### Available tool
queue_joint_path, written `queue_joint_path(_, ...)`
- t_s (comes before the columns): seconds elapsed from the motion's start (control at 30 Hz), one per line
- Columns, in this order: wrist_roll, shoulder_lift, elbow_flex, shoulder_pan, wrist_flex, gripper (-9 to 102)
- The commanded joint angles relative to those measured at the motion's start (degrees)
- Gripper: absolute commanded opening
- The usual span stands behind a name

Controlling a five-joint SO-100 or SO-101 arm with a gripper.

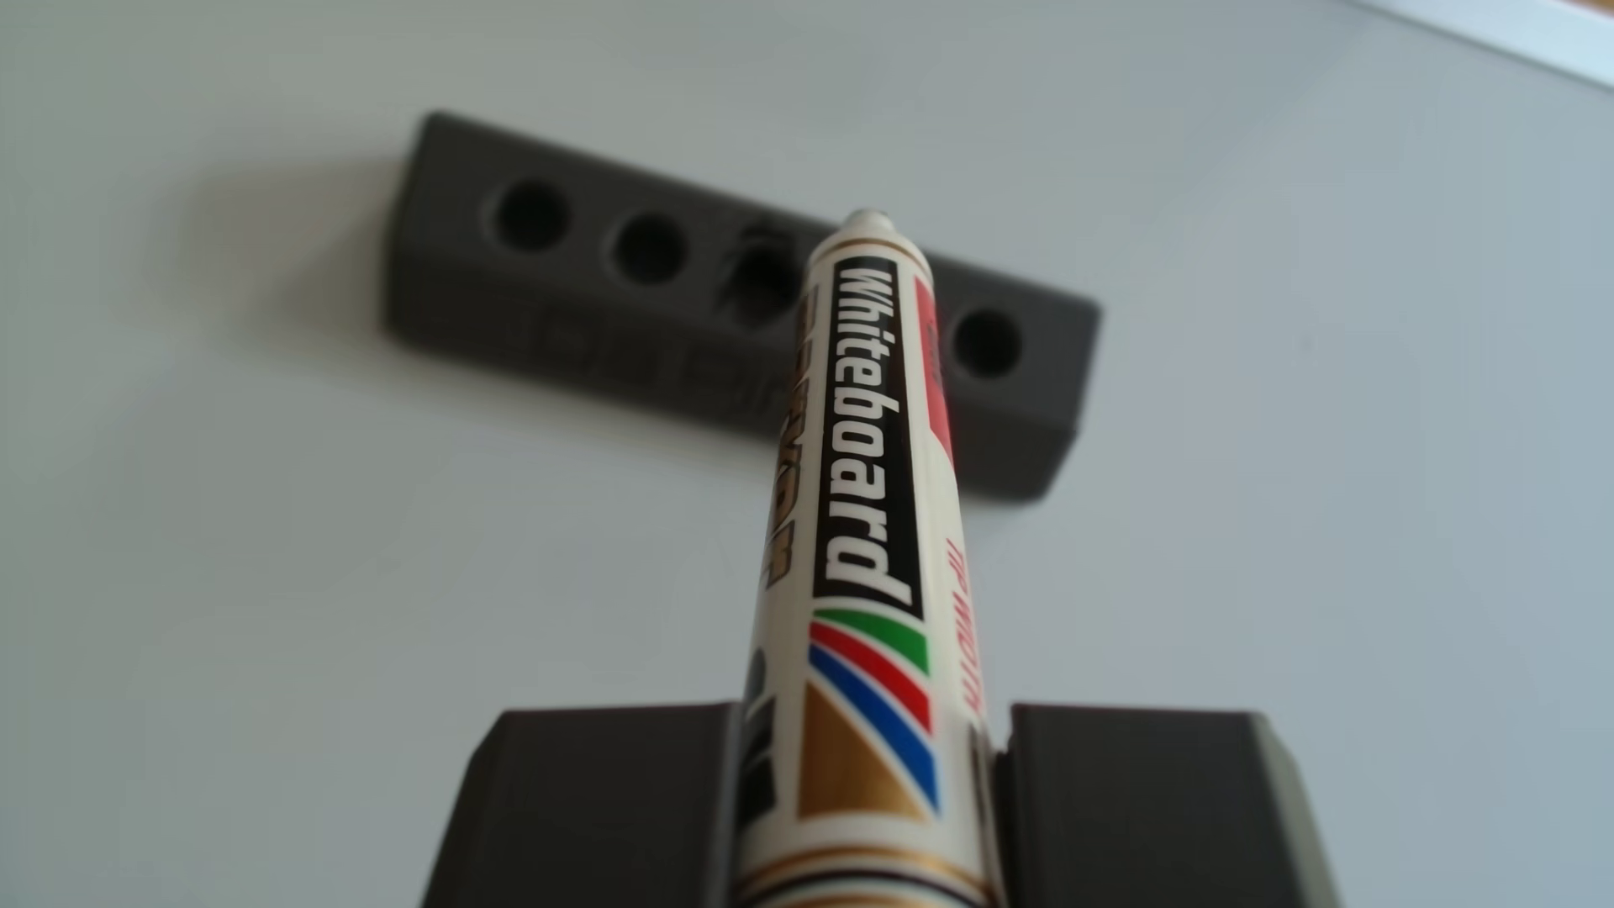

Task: Draw a face

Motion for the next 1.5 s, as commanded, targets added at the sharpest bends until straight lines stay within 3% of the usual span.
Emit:
queue_joint_path(0.0,0.4,5.4,-2.9,-4.1,4.7,-1)
queue_joint_path(0.17,-2.0,5.5,-2.9,-10.2,8.7,-1)
queue_joint_path(0.5,-31.2,-1.2,-2.9,-12.9,8.9,-1)
queue_joint_path(0.7,-41.9,-9.8,-2.9,-12.0,8.7,-1)
queue_joint_path(1.07,-42.9,-17.7,-3.0,-9.7,-0.5,-1)
queue_joint_path(1.47,-45.3,-21.4,-3.0,-9.7,-1.1,-1)
